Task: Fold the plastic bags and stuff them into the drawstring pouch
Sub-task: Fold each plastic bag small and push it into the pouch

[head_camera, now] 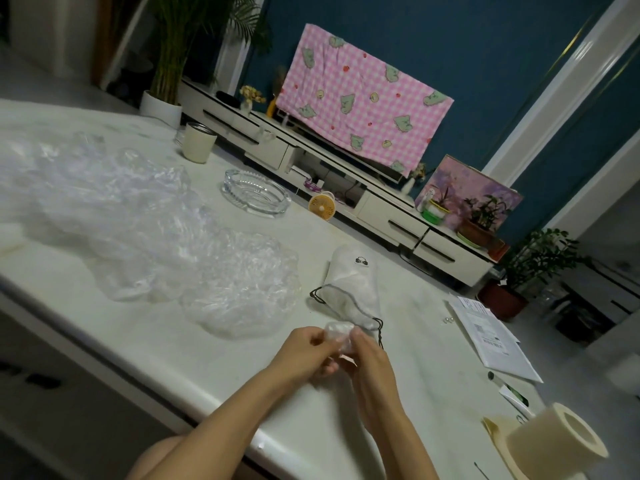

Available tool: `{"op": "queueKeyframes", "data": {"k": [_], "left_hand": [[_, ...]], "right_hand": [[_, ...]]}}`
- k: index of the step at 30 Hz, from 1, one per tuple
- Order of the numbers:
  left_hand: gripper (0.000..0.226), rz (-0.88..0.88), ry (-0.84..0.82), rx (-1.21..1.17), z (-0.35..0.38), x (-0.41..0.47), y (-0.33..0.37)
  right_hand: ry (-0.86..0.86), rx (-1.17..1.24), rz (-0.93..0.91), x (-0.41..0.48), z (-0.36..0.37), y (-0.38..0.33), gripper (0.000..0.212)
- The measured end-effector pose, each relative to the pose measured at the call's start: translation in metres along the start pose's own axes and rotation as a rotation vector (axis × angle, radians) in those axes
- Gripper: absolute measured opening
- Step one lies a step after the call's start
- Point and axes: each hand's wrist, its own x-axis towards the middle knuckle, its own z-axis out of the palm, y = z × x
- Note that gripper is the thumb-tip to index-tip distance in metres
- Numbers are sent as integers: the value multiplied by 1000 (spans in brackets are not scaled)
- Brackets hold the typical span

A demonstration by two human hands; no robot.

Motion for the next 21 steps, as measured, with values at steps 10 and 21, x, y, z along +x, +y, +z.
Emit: {"op": "queueKeyframes", "data": {"k": [10,21], "left_hand": [[11,154,214,275,12,35,-18],[92,610,567,1138,17,94,-21]], "right_hand": [[274,-48,-107,31,-14,6,21],[290,-626,-453,86,-25,25,26]]}}
